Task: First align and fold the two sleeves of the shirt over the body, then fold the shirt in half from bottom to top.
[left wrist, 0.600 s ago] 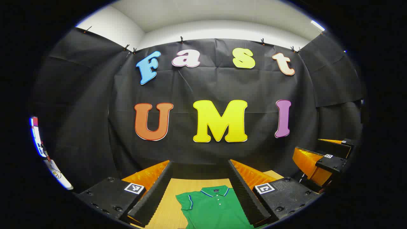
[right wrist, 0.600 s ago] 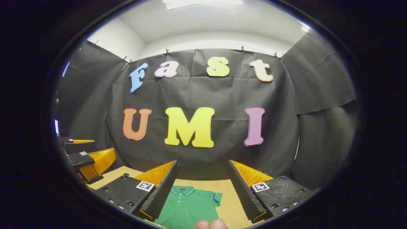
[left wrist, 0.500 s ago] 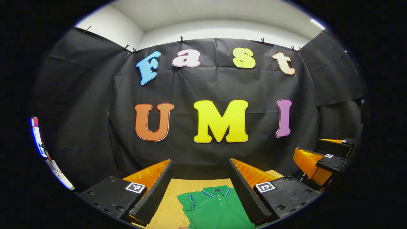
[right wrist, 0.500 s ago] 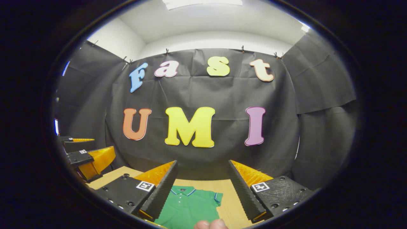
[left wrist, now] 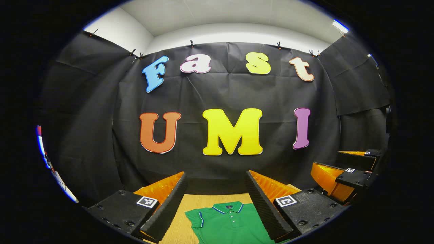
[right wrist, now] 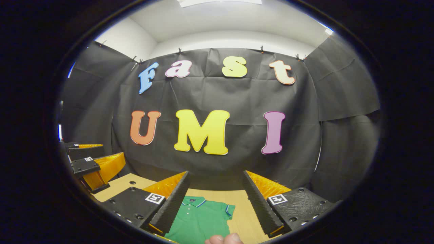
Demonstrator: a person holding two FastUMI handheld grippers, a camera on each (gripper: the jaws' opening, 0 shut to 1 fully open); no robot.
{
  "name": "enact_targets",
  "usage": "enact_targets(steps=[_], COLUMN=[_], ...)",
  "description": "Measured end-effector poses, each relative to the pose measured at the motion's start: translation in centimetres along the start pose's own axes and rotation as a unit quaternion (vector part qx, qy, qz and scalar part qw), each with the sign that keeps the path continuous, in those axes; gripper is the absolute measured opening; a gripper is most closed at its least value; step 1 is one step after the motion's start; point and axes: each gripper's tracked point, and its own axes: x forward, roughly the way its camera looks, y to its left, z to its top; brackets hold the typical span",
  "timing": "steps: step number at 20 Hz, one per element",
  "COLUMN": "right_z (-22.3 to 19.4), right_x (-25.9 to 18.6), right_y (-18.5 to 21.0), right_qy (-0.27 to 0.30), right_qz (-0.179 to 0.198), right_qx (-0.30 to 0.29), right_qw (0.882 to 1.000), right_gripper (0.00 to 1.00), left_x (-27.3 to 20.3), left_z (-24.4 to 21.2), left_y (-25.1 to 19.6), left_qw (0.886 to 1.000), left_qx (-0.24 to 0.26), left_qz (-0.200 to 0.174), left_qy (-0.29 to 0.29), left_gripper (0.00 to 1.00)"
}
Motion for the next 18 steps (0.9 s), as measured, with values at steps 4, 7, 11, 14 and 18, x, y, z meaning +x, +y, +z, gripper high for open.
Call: enact_targets(steps=[4,7,11,14,18], right_z=[-0.8,-1.0,-1.3,-1.7,-2.9], right_x=[1.0,1.5,2.1,2.7,3.9], right_y=[-0.5,-0.8,-1.2,-1.3,-1.0], right_qy=[0.012,0.016,0.019,0.024,0.041], right_qz=[0.01,0.014,0.015,0.018,0.033], right_qx=[0.006,0.008,0.019,0.024,0.019], right_qw=[1.0,1.0,1.0,0.999,0.998], right_gripper=[0.95,0.95,0.96,0.95,0.95], left_x=[0.7,1.1,1.4,1.5,1.9], left_z=[-0.6,-0.4,-0.4,-0.4,-0.7], left_y=[-0.7,-1.1,-1.3,-0.9,-0.8], left_qw=[1.0,1.0,1.0,1.0,1.0], left_qx=[0.001,0.007,0.011,0.013,0.01], left_qz=[-0.001,0.0,0.006,0.017,0.023], left_qy=[0.007,0.007,0.01,0.012,0.014], left_gripper=[1.0,1.0,1.0,1.0,1.0])
